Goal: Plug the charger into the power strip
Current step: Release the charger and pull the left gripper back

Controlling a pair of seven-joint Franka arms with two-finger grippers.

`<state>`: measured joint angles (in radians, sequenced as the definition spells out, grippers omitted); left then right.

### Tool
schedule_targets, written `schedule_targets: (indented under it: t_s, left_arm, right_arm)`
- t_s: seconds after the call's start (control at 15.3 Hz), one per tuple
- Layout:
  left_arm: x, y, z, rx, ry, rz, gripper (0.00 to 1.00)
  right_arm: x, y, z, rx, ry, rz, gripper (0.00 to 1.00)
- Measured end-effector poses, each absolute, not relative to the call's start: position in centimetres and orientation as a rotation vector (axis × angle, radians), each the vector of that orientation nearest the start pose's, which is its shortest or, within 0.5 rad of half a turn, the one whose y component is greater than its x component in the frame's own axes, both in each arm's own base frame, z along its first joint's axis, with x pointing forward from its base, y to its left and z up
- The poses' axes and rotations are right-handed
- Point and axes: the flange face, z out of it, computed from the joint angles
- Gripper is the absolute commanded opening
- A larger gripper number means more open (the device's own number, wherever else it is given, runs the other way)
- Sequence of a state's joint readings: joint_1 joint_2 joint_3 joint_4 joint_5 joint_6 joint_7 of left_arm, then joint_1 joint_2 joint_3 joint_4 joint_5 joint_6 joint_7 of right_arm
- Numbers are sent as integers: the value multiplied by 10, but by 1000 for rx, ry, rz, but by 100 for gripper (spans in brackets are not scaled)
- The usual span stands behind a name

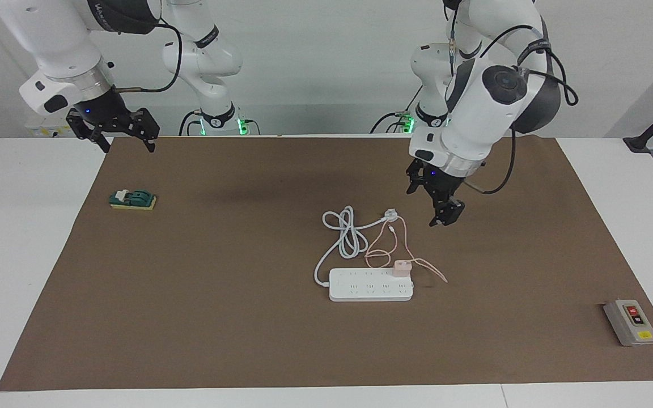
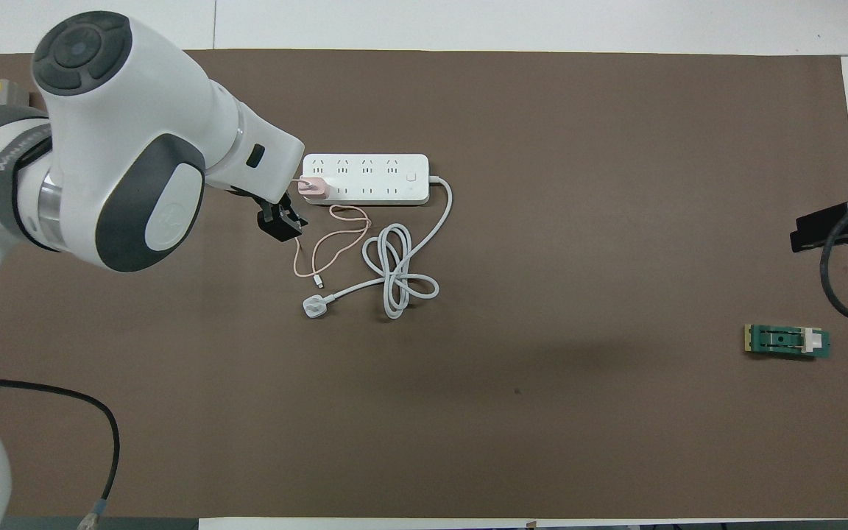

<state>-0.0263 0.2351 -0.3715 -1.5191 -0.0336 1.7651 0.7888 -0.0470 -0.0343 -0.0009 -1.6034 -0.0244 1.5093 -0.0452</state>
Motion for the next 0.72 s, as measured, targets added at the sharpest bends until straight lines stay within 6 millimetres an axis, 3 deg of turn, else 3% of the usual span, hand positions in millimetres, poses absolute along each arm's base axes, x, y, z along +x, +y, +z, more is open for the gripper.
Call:
schedule_targets:
  t_s: [0.2,0.46,0.72]
  left_arm:
    - [585,-192,558,-2791,1647,-41,100]
    - [567,-160,598,-2877,1428,-35,100]
    - [550,-129,620,-3034,1005,36,100]
  right_arm:
    - [536,-28,623,-3162,5,96,100]
    - [536,-28,623,-3162,5,96,100]
    - [536,-28,623,-3162,5,96,100]
